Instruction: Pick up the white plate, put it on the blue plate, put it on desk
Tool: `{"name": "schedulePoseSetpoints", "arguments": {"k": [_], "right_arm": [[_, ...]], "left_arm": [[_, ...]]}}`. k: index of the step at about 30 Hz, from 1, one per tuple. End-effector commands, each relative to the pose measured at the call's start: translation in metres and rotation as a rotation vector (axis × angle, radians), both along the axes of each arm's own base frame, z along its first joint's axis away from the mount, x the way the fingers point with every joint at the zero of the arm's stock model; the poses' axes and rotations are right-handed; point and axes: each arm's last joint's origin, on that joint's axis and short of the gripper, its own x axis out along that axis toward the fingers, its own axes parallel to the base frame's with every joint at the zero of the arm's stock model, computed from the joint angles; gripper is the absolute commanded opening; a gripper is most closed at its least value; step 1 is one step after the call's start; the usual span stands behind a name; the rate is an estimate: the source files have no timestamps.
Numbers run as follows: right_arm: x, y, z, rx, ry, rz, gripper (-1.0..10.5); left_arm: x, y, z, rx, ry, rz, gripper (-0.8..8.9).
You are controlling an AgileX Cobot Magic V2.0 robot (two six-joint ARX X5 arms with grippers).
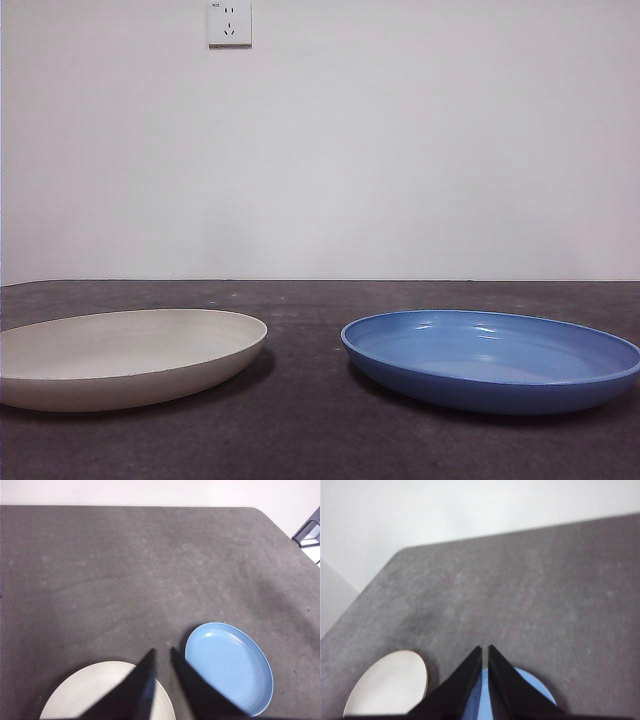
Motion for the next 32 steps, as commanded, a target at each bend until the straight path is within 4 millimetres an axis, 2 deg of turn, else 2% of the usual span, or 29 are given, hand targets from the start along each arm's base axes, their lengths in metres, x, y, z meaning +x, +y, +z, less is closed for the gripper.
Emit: {"name": "schedulePoseSetpoints", "arguments": {"k": [1,2,4,6,8,11,15,19,23,26,32], "right_arm": [[-0.001,0.001,0.004,-0.010,-0.003,0.011,0.4],[-0.001,0.001,0.003,-0.012,0.005,0.011,1.1],[-0.001,0.001,0.002,-0.012,0.014,0.011,2.9],[-0.001,0.001,0.002,-0.012,0.016,0.010,5.2],[-0.001,0.001,0.002,-0.013,0.015,0.010,6.4],[-0.001,0.001,0.002,-0.015,0.014,0.011,6.6],[-0.002,0.001,0.001,-0.032,0.012,0.019,6.6],[-0.002,0.001,0.001,-0.031,0.013,0.019,6.6],[-0.002,0.001,0.001,-0.024,0.013,0.034,6.6],[-0.003,0.002,0.002,-0.011,0.014,0.067,6.6],[-0.004,0.006,0.002,0.002,0.014,0.120,6.6]], "left_arm": [[0.001,-0.001,0.006,0.003,-0.029,-0.014,3.19],[0.001,-0.001,0.006,0.003,-0.030,-0.014,4.09],[0.001,-0.001,0.006,0.004,-0.024,-0.014,4.95],[0.001,-0.001,0.005,0.007,-0.015,-0.014,5.28],[0.001,-0.001,0.004,0.009,-0.008,-0.014,5.35],[0.000,-0.001,0.003,0.012,0.002,-0.013,5.51],[-0.001,-0.001,0.001,0.018,0.027,-0.014,6.67],[-0.002,0.000,-0.002,0.024,0.061,-0.009,6.53],[0.001,0.005,-0.009,0.018,0.162,0.066,6.53],[0.010,0.014,-0.019,0.027,0.257,0.138,6.53],[0.042,0.029,-0.046,0.052,0.423,0.212,6.52]]}}
